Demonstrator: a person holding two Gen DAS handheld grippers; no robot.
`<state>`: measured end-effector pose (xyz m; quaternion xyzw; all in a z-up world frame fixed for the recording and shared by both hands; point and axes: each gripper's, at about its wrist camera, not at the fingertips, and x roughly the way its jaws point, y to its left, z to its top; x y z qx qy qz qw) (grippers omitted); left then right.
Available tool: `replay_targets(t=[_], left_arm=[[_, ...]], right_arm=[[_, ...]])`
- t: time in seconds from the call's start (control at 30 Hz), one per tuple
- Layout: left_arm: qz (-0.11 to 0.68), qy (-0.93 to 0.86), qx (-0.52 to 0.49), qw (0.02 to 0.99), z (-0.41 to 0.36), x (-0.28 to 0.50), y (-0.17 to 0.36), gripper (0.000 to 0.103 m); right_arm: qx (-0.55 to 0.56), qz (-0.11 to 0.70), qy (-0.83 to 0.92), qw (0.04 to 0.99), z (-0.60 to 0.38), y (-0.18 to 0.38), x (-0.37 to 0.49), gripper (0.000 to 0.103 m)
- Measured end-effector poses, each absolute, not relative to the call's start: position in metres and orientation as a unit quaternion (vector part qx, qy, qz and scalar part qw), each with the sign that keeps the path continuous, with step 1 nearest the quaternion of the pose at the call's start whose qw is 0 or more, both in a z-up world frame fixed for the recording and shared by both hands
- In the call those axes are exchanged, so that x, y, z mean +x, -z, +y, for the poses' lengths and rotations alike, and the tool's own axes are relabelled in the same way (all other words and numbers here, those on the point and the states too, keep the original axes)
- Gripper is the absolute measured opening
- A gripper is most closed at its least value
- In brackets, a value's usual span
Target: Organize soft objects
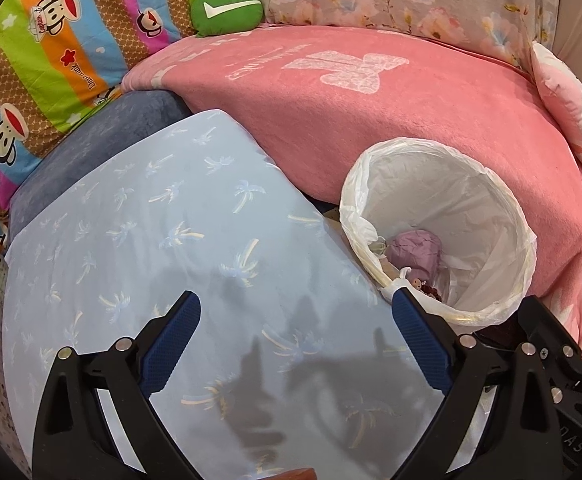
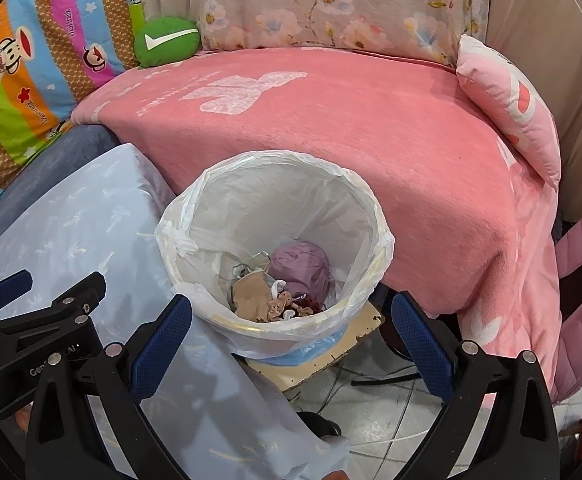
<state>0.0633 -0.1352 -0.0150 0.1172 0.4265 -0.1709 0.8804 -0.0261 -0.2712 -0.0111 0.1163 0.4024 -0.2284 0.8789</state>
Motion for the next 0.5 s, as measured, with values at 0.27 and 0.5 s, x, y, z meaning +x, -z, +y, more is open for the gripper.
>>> replay_targets(t=[0.27, 0.5], left_arm=[[0.432, 0.174, 0.118, 0.877, -0.1405, 0.0603, 0.0153, 0.093], [0.422, 0.171, 0.118, 0.882, -0.1414, 0.0573, 0.0125, 0.093]], right_arm=[[0.119, 0.4, 0.237, 0.877, -0.2772, 0.0102, -0.0311, 0.097], [0.121, 0.397, 0.243, 0.877, -0.2785, 0.008, -0.0351, 0.097]])
